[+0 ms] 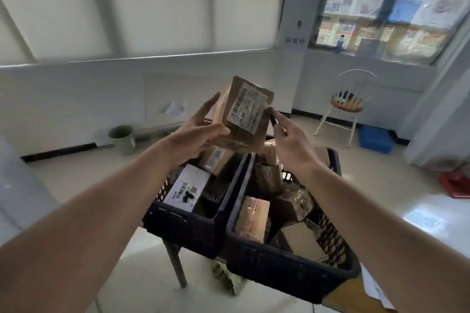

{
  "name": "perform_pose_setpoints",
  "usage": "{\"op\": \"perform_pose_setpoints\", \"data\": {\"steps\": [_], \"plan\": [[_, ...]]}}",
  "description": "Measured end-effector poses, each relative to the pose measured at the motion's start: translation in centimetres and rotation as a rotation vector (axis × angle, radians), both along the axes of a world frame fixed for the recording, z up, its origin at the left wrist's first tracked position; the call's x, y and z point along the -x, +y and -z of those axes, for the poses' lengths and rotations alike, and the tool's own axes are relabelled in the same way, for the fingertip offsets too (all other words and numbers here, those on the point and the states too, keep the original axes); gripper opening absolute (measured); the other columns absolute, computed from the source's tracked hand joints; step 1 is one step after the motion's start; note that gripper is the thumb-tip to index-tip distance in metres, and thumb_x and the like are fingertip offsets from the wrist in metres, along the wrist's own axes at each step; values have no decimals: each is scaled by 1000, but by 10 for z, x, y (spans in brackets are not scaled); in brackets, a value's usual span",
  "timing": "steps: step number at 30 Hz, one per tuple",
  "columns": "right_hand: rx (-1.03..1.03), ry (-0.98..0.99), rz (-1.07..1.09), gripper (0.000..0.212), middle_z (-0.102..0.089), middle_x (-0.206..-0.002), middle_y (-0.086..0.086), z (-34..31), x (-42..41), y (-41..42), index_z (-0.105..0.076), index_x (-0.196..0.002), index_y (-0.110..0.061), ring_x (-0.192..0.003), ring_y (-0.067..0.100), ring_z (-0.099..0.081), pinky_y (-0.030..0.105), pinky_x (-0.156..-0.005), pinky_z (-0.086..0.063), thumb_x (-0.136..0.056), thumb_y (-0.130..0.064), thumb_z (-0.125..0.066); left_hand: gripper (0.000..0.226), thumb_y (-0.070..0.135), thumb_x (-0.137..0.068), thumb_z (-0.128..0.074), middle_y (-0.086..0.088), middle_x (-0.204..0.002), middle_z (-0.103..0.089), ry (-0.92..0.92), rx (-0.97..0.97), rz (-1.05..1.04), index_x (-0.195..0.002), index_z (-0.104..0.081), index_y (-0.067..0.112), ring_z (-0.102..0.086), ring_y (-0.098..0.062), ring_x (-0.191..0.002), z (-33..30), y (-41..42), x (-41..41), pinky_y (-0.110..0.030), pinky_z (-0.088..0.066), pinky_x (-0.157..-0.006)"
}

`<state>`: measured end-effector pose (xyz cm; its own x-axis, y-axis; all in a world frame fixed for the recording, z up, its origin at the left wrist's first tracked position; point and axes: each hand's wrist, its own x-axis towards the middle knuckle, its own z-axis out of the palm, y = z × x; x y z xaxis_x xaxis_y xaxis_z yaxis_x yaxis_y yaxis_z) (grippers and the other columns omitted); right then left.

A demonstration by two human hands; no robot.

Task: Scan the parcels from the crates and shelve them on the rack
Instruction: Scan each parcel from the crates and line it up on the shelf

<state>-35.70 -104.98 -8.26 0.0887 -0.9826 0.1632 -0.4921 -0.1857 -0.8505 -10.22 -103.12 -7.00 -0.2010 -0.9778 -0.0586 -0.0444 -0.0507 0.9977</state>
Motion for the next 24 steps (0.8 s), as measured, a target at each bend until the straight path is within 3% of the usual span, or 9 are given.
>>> {"op": "perform_pose_setpoints", "data": {"steps": [2,4,6,8,13,15,17,19,24], "plan": [[45,-59,-56,44,-57,-124,-11,-3,-7,-3,-39,-156,-55,-55,5,-50,21,-44,-41,-115,-38,-36,101,3,-87,-78,-24,-145,-57,43,-1,-32,-152,-34,66,-69,-36,-124,-1,18,1,-37,-62,-89],[88,-132,-109,43,-61,-120,-15,-7,-16,-1,-41,-154,-55,-77,4,-63,19,-55,-53,-116,-36,-37,106,1,-85,-78,-23,-138,-66,29,24,-66,-156,-29,64,-68,-36,-126,-5,39,4,-48,-57,-100],[154,-138,-148,44,-62,-126,-2,-9,-28,4,-41,-151,-63,-106,17,-66,35,-77,-65,-114,-39,-38,111,1,-82,-78,-22,-131,-70,-20,67,-145,-159,-25,60,-69,-35,-125,-10,62,7,-55,-50,-110],[219,-145,-191,48,-54,-121,1,-12,-41,15,-37,-151,-66,-115,27,-58,47,-91,-60,-113,-37,-40,111,-2,-86,-76,-23,-129,-70,-51,102,-240,-162,-21,56,-71,-35,-122,-16,88,8,-55,-50,-113],[380,-211,-341,52,-42,-122,6,-27,-76,64,-32,-162,-48,-95,2,-44,13,-77,-38,-114,-28,-35,104,-7,-93,-69,-17,-124,-75,-101,134,-431,-162,-20,51,-72,-33,-121,-33,161,-6,-50,-49,-114],[383,-231,-437,51,-42,-122,6,-35,-97,85,-31,-162,-50,-96,-1,-45,15,-81,-44,-115,-30,-32,102,3,-84,-76,-21,-130,-69,-98,145,-537,-154,-31,61,-70,-31,-124,-39,196,-16,-52,-51,-113],[387,-271,-538,50,-43,-122,7,-43,-120,109,-30,-162,-52,-99,5,-49,34,-89,-53,-115,-33,-30,97,11,-79,-79,-22,-135,-60,-111,185,-645,-146,-39,68,-66,-30,-129,-45,235,-26,-51,-54,-111],[389,-320,-625,50,-43,-122,8,-50,-141,137,-31,-161,-52,-100,7,-51,39,-91,-54,-115,-32,-30,95,17,-75,-83,-18,-136,-58,-132,238,-730,-139,-43,74,-61,-29,-133,-50,276,-35,-50,-55,-109],[431,-353,-831,51,-42,-121,7,-60,-196,218,-27,-165,-43,-102,-3,-47,10,-84,-42,-116,-30,-28,99,21,-74,-86,-8,-130,-62,-223,304,-947,-141,-39,75,-59,-26,-135,-57,388,-59,-53,-54,-109]]}}
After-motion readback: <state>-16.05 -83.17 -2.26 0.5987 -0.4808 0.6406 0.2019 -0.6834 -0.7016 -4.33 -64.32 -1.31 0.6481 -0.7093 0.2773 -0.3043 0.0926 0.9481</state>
